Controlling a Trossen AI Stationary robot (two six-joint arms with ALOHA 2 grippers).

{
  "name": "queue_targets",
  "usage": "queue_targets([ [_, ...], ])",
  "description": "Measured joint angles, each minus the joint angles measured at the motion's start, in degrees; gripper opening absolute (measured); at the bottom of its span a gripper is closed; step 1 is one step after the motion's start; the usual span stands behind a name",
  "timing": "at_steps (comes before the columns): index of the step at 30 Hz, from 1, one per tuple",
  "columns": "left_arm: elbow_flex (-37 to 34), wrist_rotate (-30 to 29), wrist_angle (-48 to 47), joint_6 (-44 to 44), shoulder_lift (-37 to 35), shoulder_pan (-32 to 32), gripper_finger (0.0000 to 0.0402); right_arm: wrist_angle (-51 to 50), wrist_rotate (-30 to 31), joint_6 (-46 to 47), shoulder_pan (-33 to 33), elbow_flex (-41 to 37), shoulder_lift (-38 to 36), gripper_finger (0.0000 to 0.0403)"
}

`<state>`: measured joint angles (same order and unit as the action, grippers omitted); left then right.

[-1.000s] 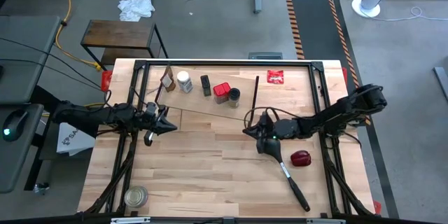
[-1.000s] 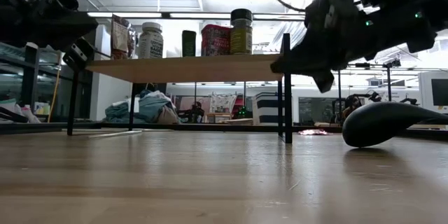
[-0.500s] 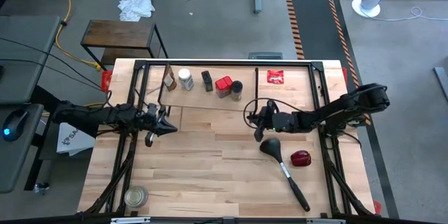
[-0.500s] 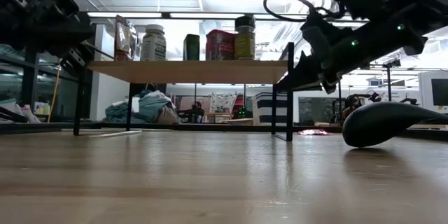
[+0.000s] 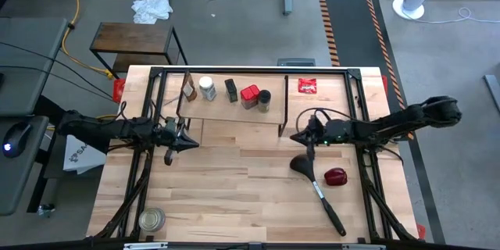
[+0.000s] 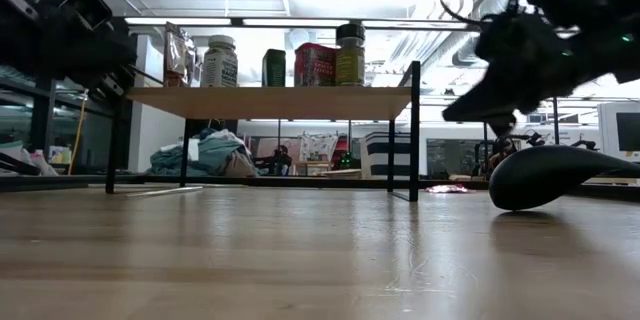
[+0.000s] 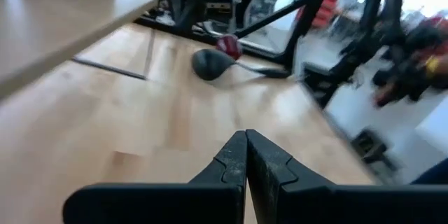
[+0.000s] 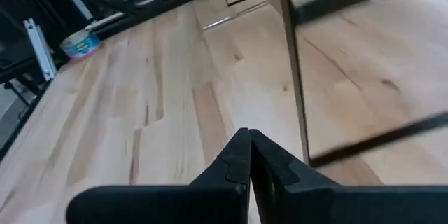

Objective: Shelf spices
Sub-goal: Return to Home Position

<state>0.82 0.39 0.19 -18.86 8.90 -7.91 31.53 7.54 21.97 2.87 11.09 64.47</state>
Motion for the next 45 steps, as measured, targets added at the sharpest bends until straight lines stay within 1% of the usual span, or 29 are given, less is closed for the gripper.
queue_targets([
  [3,-0.04,-2.58,0.21,4.82,1.05,0.19,0.0000,0.99,0.98,0.07,-0.22,-4.04,-3.28,0.0000],
  [7,-0.04,-2.90,0.41,5.51,1.32,0.53,0.0000,7.44,0.95,0.06,-1.66,-9.75,-5.71,0.0000],
  [8,-0.05,-2.92,0.41,5.82,1.32,0.53,0.0000,7.55,0.97,-0.01,-2.02,-10.62,-5.92,0.0000],
  [10,-0.06,-3.45,0.47,6.94,1.36,0.52,0.0000,5.25,0.91,-1.97,-2.61,-10.58,-6.57,0.0000],
  [13,-0.06,-5.93,0.91,8.47,1.66,0.53,0.0000,4.42,0.75,-5.62,-3.33,-10.58,-6.46,0.0000],
  [15,-0.06,-7.00,1.09,7.35,1.91,0.53,0.0000,1.69,1.63,-4.09,-3.70,-10.58,-6.48,0.0000],
  [18,-0.06,-7.02,1.09,5.99,2.11,0.55,0.0001,-2.51,3.38,-1.85,-3.74,-10.58,-6.43,0.0000],
  [28,-0.06,-7.00,1.07,6.00,2.13,0.53,0.0001,-10.30,3.36,-1.37,-3.72,-10.58,-6.93,0.0000],
  [31,-0.08,-7.00,1.07,5.99,1.97,0.53,0.0001,-14.62,3.38,-1.43,-3.72,-10.58,-11.79,0.0000],
  [37,-0.08,-6.82,1.04,6.00,-3.57,0.53,0.0001,-25.67,3.38,-1.42,-3.72,-10.58,-27.00,0.0000],
  [42,-0.08,-6.78,1.02,5.99,-8.51,0.55,0.0001,-29.01,3.39,-1.44,-3.72,-10.58,-38.69,0.0000],
  [45,-0.13,-6.59,0.97,6.00,-8.65,0.55,0.0001,-28.95,3.38,-1.44,-3.72,-10.58,-44.59,0.0000],
])
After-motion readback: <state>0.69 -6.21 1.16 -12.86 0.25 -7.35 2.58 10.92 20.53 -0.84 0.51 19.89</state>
